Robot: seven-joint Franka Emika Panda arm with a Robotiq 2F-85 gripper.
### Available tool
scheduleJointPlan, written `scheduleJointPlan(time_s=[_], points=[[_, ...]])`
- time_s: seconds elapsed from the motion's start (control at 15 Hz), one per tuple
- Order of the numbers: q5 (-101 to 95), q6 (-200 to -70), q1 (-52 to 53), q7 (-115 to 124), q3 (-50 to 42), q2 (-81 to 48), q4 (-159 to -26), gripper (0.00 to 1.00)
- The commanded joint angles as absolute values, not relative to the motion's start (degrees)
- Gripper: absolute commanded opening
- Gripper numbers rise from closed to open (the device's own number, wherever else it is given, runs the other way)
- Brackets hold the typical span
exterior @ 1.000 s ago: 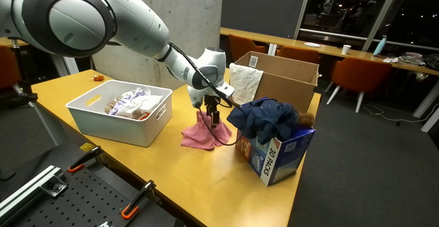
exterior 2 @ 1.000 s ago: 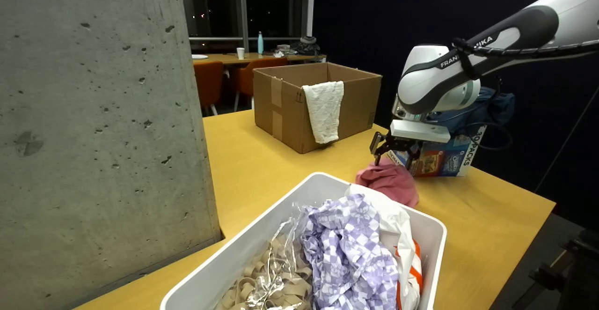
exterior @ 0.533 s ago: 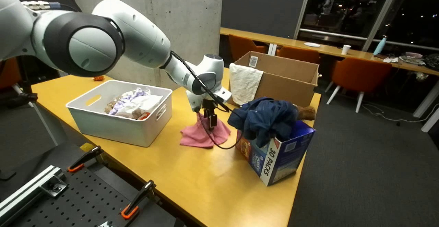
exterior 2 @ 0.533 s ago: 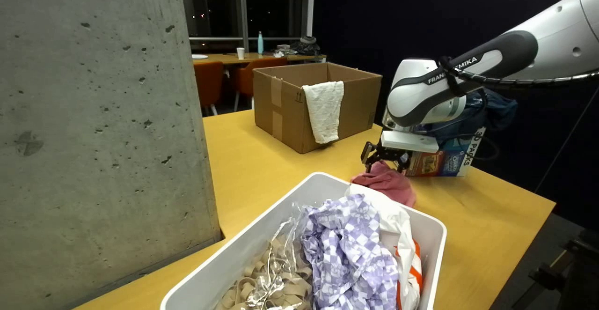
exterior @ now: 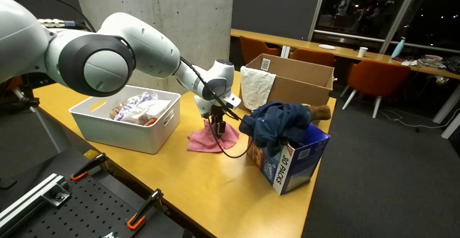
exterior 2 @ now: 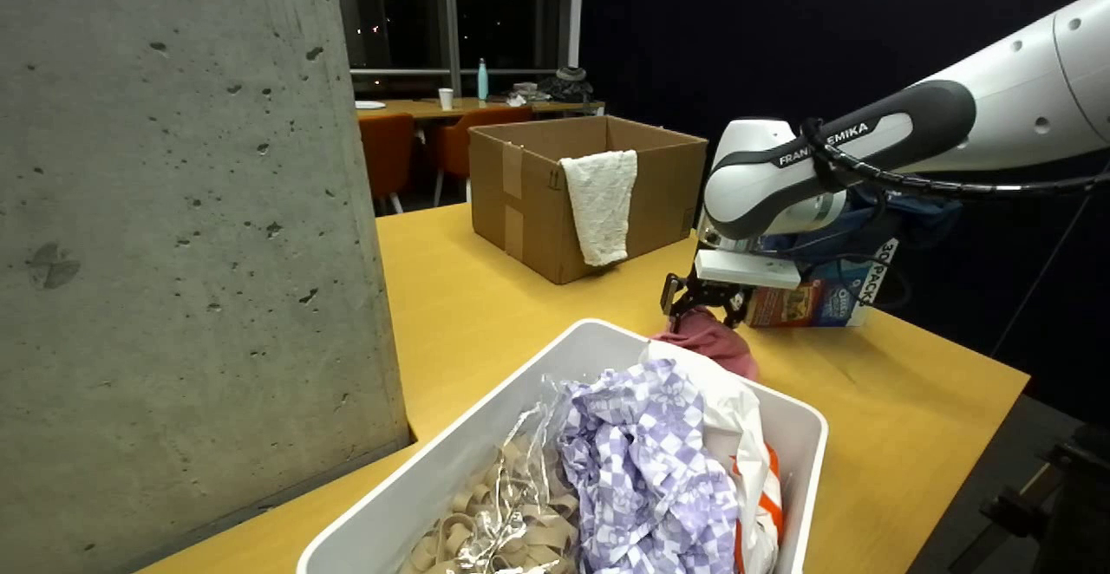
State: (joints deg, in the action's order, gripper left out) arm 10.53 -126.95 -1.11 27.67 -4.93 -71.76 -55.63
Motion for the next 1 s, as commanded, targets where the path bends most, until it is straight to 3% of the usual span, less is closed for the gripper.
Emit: scheduleJointPlan(time_s=[0.0, 0.47, 0.6, 0.67, 0.8, 0.93], points=[[10.62, -123.56, -2.3, 26.33, -3.4, -74.99, -49.49, 0.58], [10.3, -121.36, -2.12, 26.68, -3.55, -75.4, -47.02, 0.05], [10.32, -120.66, -2.12, 26.73, -3.45, -75.68, -46.2, 0.0], [10.32, -119.91, -2.08, 27.03, -3.49, -75.73, -46.02, 0.35], [10.8, -119.97, -1.62, 27.1, -4.21, -74.45, -47.77, 0.36], [10.81, -120.6, -1.59, 27.1, -4.37, -73.58, -49.15, 0.51]])
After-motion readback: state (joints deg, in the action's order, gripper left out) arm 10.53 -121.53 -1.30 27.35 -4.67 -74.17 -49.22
